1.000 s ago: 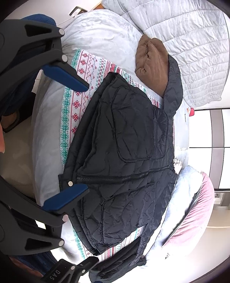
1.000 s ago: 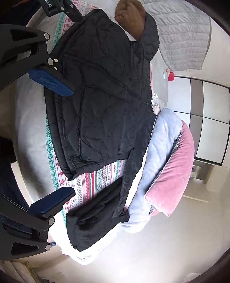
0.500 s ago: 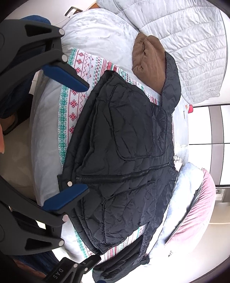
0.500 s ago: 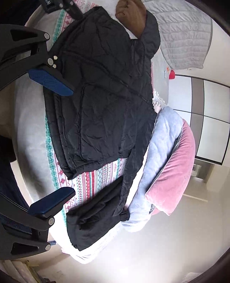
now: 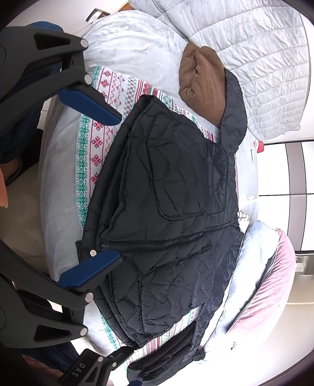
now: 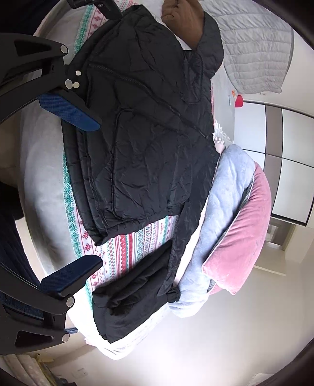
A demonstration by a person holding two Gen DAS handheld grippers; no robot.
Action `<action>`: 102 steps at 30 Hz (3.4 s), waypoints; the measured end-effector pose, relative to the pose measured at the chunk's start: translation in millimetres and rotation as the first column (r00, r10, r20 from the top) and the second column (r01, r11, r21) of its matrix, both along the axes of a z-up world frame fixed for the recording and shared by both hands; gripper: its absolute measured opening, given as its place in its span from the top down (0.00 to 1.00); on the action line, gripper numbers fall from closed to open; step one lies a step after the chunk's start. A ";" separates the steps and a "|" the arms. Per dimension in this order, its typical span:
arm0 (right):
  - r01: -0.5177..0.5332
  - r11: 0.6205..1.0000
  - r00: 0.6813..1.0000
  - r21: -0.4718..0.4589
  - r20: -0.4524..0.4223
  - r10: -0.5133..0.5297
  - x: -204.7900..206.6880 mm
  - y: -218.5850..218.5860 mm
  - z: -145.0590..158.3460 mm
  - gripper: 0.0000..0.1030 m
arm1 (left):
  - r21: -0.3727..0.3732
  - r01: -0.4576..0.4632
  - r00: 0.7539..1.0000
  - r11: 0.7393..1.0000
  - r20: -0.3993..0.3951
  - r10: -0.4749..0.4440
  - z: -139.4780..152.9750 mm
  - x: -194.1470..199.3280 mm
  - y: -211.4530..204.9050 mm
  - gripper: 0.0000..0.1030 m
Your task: Fold large clothes
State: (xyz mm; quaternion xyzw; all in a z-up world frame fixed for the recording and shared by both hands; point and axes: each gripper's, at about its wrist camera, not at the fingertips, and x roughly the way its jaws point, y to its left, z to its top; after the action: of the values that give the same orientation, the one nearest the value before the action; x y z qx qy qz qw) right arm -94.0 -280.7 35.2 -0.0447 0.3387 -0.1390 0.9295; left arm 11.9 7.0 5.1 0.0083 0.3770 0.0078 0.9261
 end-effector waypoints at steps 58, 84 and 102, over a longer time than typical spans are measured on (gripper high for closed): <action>0.141 0.742 0.988 0.656 -0.138 -0.066 94.3 -253.9 -57.9 0.74 | -0.171 -0.243 0.956 0.955 -0.207 0.207 -25.7 47.5 103.6 0.90; 0.208 0.464 0.925 0.861 -0.018 -0.380 255.0 -375.2 -61.0 0.26 | -0.347 -0.192 0.971 0.918 -0.202 0.127 -6.9 273.7 57.2 0.07; 0.319 0.524 0.847 0.790 0.009 -0.531 323.4 -398.5 -75.7 0.94 | -0.172 -0.208 0.968 0.963 -0.177 0.177 -29.3 294.5 64.5 0.07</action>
State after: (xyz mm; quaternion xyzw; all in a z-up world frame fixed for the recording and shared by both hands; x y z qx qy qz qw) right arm 229.5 -679.2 -40.5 0.4539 0.2455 -0.2116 0.8300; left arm 306.4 71.6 -24.2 -0.1161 0.4483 0.0615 0.8842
